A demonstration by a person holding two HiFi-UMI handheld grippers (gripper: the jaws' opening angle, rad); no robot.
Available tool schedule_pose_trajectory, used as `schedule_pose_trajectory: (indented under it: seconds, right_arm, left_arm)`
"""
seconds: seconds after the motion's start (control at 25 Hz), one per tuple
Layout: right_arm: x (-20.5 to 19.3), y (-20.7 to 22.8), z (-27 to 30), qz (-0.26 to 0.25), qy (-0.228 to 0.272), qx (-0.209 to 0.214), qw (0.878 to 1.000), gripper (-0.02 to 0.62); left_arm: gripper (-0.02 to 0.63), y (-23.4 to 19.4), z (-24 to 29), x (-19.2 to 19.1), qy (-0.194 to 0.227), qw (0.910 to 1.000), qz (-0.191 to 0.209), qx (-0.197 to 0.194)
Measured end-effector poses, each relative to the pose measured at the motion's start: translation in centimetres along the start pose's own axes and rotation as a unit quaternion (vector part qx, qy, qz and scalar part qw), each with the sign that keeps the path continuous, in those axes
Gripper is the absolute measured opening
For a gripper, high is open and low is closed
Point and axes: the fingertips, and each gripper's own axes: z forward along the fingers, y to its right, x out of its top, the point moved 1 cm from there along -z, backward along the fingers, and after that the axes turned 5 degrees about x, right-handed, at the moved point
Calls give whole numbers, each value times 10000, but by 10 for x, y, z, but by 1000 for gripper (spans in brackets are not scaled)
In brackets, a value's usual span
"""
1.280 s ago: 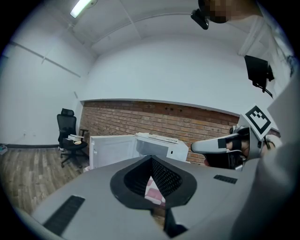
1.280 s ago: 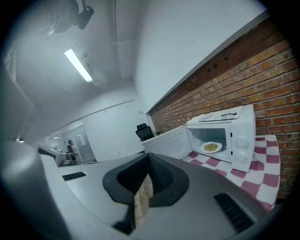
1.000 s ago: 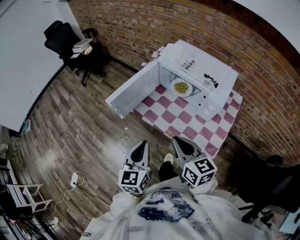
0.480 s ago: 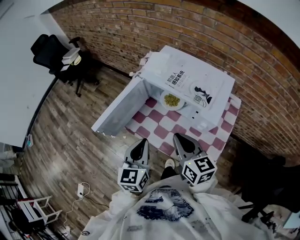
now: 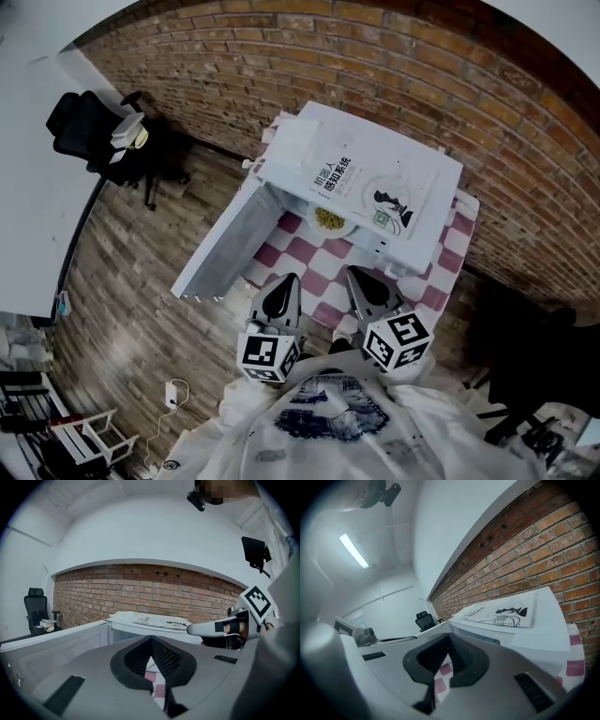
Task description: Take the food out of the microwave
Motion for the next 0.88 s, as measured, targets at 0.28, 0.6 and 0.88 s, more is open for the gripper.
schedule_pose_trajectory:
  seconds: [0.28, 0.6, 0.88]
  right_arm:
    - [-3, 14, -1, 107, -21, -197, 9997, 14]
    - [-2, 19, 9, 160, 24, -539, 9984, 14]
    - [4, 21, 27, 155, 115, -946, 9953, 14]
  left_arm:
    - [8, 4, 20, -3, -121, 9997, -8, -228]
    - [8, -1, 44, -2, -197, 9976, 28, -657]
    - [8, -22, 65, 5, -182, 9947, 77, -1011]
